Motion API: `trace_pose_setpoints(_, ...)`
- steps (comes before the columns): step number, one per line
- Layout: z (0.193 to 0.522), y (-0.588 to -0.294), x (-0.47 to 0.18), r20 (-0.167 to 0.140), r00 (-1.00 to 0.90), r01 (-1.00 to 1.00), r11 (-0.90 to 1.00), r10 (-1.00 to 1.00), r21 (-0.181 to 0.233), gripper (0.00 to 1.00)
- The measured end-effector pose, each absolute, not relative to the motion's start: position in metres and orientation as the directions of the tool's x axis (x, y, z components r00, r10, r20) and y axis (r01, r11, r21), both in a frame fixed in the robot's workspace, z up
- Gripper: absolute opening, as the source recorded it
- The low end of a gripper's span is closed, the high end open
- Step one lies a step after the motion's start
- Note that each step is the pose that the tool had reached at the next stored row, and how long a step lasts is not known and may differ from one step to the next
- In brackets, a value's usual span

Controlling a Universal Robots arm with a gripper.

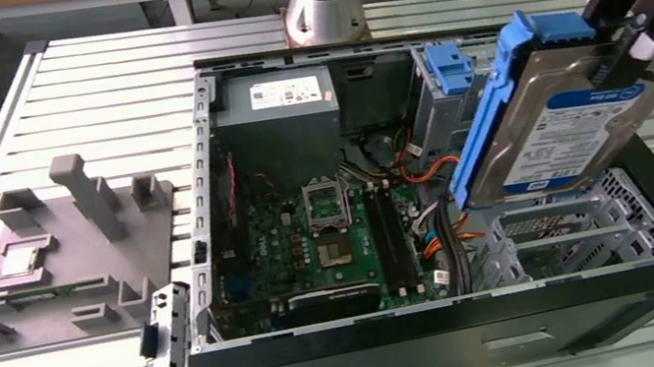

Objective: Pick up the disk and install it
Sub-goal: 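Insert the disk into the insertion slot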

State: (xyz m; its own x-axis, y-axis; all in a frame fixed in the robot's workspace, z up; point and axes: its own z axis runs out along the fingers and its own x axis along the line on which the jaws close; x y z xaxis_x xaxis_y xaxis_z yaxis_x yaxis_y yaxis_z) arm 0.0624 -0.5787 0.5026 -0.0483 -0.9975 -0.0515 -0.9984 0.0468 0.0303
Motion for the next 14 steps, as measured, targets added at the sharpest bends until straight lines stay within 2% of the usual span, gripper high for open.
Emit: trace_pose_setpoints(14, 0.500, -0.579, 0.118, -0.052, -0.048, -0.998, 0.047, -0.997, 0.032, 0.35)
